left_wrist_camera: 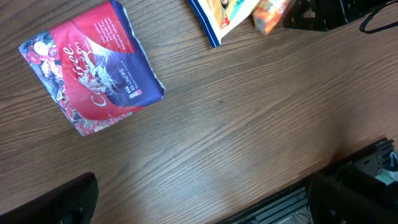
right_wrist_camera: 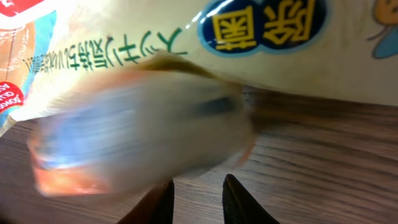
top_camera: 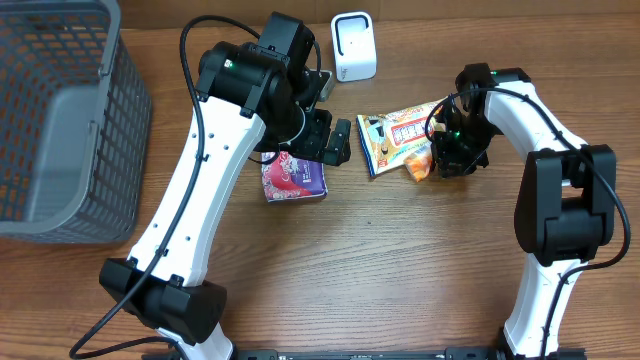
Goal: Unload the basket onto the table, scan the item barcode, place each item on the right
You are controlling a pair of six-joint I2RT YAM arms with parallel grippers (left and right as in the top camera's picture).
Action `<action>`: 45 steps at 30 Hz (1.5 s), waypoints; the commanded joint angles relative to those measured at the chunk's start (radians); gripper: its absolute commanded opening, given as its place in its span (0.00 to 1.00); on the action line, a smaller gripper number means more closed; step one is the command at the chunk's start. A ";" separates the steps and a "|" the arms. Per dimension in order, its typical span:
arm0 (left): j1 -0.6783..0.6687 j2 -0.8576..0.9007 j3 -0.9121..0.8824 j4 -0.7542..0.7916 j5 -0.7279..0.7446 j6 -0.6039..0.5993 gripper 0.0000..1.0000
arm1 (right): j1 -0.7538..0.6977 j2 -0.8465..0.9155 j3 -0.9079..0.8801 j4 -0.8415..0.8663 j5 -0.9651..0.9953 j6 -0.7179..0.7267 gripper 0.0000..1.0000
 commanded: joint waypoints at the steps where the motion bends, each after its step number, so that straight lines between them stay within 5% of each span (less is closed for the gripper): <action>1: -0.001 0.002 -0.003 0.001 -0.006 0.022 1.00 | 0.000 -0.004 0.018 0.001 -0.018 -0.003 0.28; 7: -0.001 0.002 -0.003 0.001 -0.006 0.022 1.00 | 0.000 -0.004 0.032 0.011 -0.092 0.003 0.28; 16: -0.001 0.002 -0.003 0.001 -0.006 0.022 1.00 | 0.000 -0.004 0.028 0.015 -0.068 0.234 0.36; 22: -0.001 0.002 -0.003 0.001 -0.006 0.022 1.00 | 0.000 -0.008 0.028 0.008 -0.034 0.446 0.18; 34: -0.001 0.002 -0.003 0.001 -0.006 0.022 1.00 | 0.000 -0.296 0.025 -0.084 0.233 0.578 0.20; 38: -0.001 0.002 -0.003 0.001 -0.006 0.022 1.00 | 0.000 -0.422 -0.019 -0.096 0.335 0.624 0.36; 43: -0.001 0.002 -0.003 0.001 -0.006 0.022 1.00 | 0.000 -0.507 -0.190 0.006 0.312 0.737 0.76; 45: -0.001 0.002 -0.003 0.001 -0.006 0.022 1.00 | 0.000 -0.512 -0.283 0.106 0.231 0.760 0.78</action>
